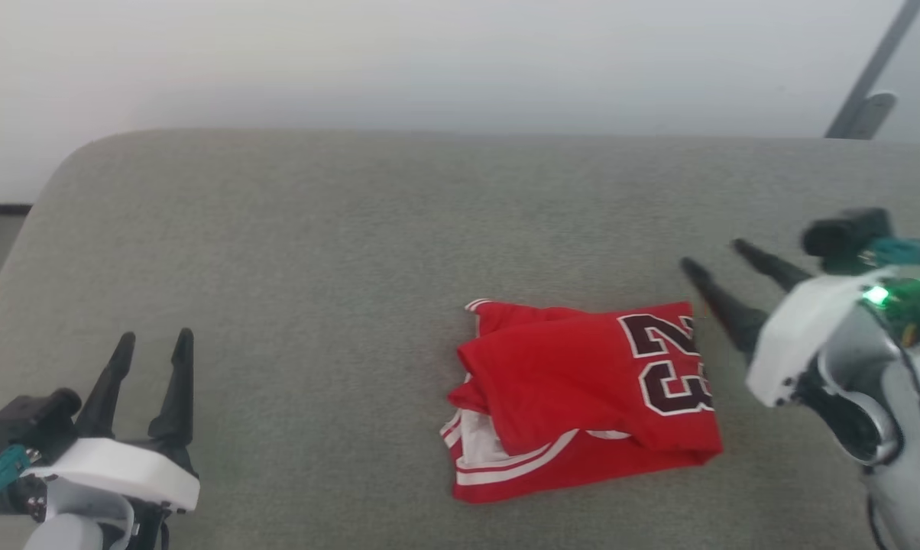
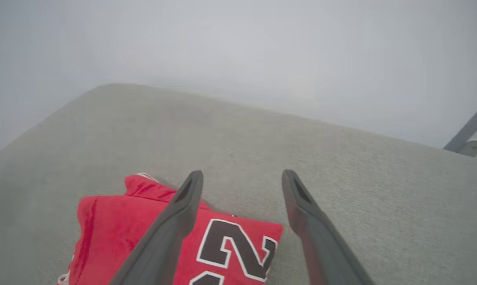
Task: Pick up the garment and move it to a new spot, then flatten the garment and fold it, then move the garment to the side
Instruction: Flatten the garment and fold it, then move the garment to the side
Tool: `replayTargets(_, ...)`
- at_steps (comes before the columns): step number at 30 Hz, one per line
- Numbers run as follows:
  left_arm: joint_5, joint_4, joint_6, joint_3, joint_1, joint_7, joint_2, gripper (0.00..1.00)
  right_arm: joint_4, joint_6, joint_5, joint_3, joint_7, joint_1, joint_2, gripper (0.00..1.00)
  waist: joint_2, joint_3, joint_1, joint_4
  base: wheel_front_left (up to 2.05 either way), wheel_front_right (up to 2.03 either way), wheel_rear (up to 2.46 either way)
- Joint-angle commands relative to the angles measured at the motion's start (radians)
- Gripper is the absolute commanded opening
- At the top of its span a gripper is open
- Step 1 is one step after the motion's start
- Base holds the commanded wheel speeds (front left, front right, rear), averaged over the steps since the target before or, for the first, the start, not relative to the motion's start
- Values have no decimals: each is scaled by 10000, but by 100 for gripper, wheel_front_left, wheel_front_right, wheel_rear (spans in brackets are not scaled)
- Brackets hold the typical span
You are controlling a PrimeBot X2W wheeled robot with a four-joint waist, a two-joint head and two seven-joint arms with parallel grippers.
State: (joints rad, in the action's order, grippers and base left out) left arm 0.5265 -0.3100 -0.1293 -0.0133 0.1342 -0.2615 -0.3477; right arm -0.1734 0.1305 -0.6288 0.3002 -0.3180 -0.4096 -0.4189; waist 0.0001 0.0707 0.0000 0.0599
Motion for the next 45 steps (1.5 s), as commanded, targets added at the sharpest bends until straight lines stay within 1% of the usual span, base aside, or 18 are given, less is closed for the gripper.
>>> replayTargets(1,-153,41,-10,53,-176,-36,-54,100,-107,4,186,-116,488,199,-97,100,-1,-118,0,-216,0,0,0)
replayTargets(6,-157,63,-11,311,-473,-36,-120,100,-643,4,767,-489,2203,605,-314,100,-1,-292,0,-572,0,0,0)
replayTargets(10,-161,66,-11,459,-699,-36,-185,100,-1218,4,1168,-743,3373,894,-329,100,-1,-387,0,-835,0,0,0)
replayTargets(14,-140,100,-11,628,-897,-36,-176,100,-1800,2,1560,-989,4311,1079,-111,100,-1,-466,0,-1059,0,0,0)
replayTargets(18,-201,112,-11,684,-980,-36,-125,100,-2356,2,1927,-1196,4974,1245,26,100,-1,-554,0,-1189,0,0,0)
replayTargets(21,-184,110,-11,720,-1061,-36,-115,100,-2608,2,2091,-1332,5263,1363,165,100,-1,-606,0,-1253,0,0,0)
replayTargets(29,-196,154,-11,845,-1172,-36,-137,100,-2830,2,2222,-1658,5601,1663,443,100,-1,-668,0,-1315,0,0,0)
replayTargets(34,-236,199,-11,899,-1227,-36,-169,100,-2851,2,2330,-1769,5679,1787,550,100,-1,-670,0,-1323,0,0,0)
replayTargets(45,-282,143,-11,736,-1090,-36,-190,100,-2825,2,2305,-1633,5589,1835,665,100,-1,-654,0,-1225,0,0,0)
